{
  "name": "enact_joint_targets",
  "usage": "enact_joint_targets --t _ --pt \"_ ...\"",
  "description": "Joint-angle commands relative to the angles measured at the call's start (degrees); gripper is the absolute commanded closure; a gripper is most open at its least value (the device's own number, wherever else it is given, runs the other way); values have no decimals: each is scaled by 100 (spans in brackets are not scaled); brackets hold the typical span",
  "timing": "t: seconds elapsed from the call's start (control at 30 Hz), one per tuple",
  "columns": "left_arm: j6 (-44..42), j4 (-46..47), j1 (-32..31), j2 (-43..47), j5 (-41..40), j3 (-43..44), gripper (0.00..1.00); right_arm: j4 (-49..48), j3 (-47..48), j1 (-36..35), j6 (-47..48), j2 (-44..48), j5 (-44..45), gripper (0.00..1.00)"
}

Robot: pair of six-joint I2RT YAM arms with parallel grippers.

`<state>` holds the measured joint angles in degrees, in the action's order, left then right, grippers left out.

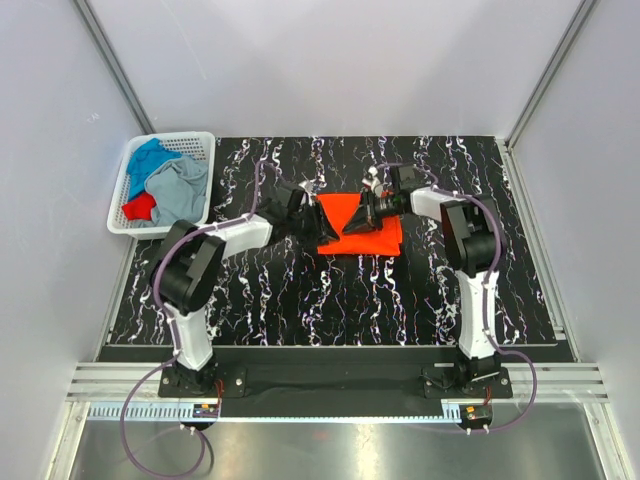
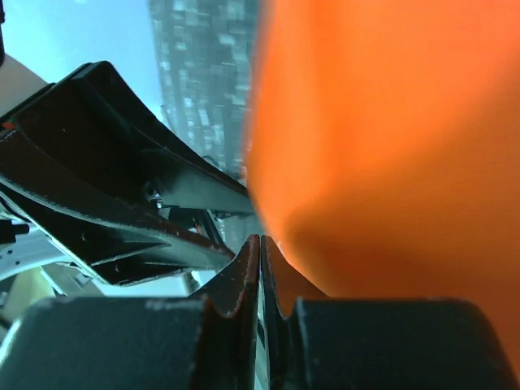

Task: Fold and stack the t-shirts
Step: Fold the tshirt

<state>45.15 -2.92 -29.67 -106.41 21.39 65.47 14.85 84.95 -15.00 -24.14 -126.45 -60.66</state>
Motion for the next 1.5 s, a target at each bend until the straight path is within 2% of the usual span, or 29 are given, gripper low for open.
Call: enact_joint_targets --t 0.0,0.27,0.4,0.53,0.73,0.97,1.13,1.37,1.47 --pt "144 64 5 -318 -248 -131 54 43 118 164 127 -528 -147 91" --pt "153 -454 -4 -153 -715 -228 54 535 487 411 375 -345 -279 90" --pt "118 -508 14 217 -461 44 52 633 575 507 349 146 -227 85" --pt "-128 -473 110 218 -293 771 51 283 401 797 138 367 -7 83" --pt "-217 80 356 -502 208 1380 51 124 540 1175 270 148 73 83" --pt "-182 563 769 -1821 647 2424 51 79 1111 1360 244 -554 195 82" --pt "-182 634 893 -2576 955 3094 51 -209 1402 1465 94 -916 389 82" --pt "258 1250 972 -2613 1368 3349 49 -641 1797 1746 -318 -1311 372 80" --pt "293 1128 990 -2350 1500 3341 49 -799 1973 1817 -503 -1329 187 71"
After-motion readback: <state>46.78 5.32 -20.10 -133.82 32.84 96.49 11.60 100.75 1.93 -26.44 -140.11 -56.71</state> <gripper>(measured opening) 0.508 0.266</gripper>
